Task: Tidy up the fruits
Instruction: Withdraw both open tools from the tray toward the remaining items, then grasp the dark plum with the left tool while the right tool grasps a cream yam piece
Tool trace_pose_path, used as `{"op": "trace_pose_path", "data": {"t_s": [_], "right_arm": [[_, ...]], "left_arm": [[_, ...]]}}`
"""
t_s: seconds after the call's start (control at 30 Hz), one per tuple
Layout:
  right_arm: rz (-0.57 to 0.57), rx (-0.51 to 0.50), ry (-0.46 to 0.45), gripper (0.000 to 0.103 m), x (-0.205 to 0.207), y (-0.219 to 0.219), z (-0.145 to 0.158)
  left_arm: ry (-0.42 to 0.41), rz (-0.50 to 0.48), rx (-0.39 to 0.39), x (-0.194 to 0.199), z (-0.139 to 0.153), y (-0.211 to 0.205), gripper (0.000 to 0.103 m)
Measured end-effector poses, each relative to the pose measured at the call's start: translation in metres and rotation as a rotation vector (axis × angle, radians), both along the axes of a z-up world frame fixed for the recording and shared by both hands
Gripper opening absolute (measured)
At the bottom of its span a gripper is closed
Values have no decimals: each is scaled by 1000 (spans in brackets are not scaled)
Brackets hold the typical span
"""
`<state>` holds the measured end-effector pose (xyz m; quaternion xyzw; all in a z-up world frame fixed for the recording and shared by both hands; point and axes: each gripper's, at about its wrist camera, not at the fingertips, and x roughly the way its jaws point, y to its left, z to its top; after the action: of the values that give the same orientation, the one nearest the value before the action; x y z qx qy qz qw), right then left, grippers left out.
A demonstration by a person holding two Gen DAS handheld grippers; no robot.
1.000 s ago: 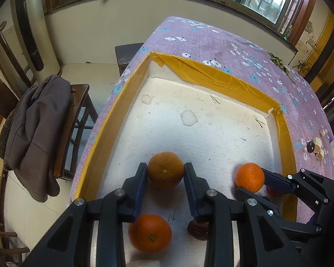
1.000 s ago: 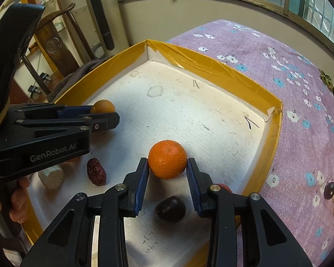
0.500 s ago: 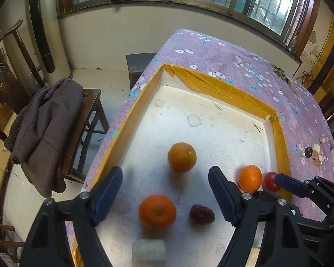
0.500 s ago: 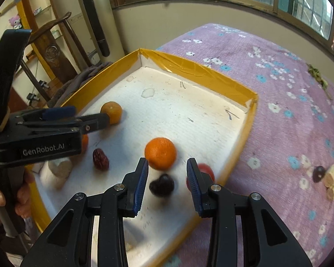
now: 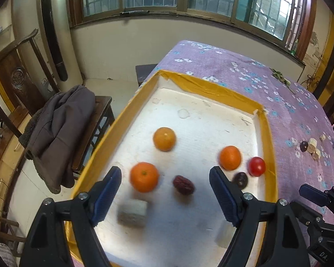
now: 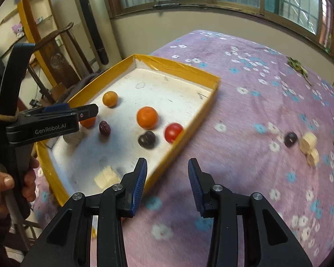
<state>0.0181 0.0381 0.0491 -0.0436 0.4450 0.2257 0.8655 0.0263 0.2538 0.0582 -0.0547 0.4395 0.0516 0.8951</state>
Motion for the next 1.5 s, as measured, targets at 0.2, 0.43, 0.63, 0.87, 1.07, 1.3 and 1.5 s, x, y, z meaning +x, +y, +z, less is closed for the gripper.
{"op": "trace_pose_path", "data": {"t_s": [0.2, 0.43, 0.63, 0.87, 1.07, 1.3, 1.5], "right_arm": [[-44, 26, -2, 37, -11, -36, 2], [-99, 42, -6, 37, -23, -79, 4], [-153, 61, -5, 37, -27, -115, 3], [-245, 80, -4, 37, -17, -164, -3], [-338, 96, 22, 37, 21, -206, -16], [-332, 129, 38, 38, 72, -215, -31], [-274, 100, 20, 34, 92, -207, -43]], "left_arm": [[-25, -54, 13, -8, 8, -42, 87], [-28, -121, 27, -11, 13, -91, 87], [-32, -173, 45, -11, 15, -129, 87], [-21, -220, 51, -7, 14, -163, 92], [20, -263, 57, 4, 7, -186, 92], [55, -310, 84, 18, 0, -212, 92], [76, -347, 114, 35, -5, -233, 92]]}}
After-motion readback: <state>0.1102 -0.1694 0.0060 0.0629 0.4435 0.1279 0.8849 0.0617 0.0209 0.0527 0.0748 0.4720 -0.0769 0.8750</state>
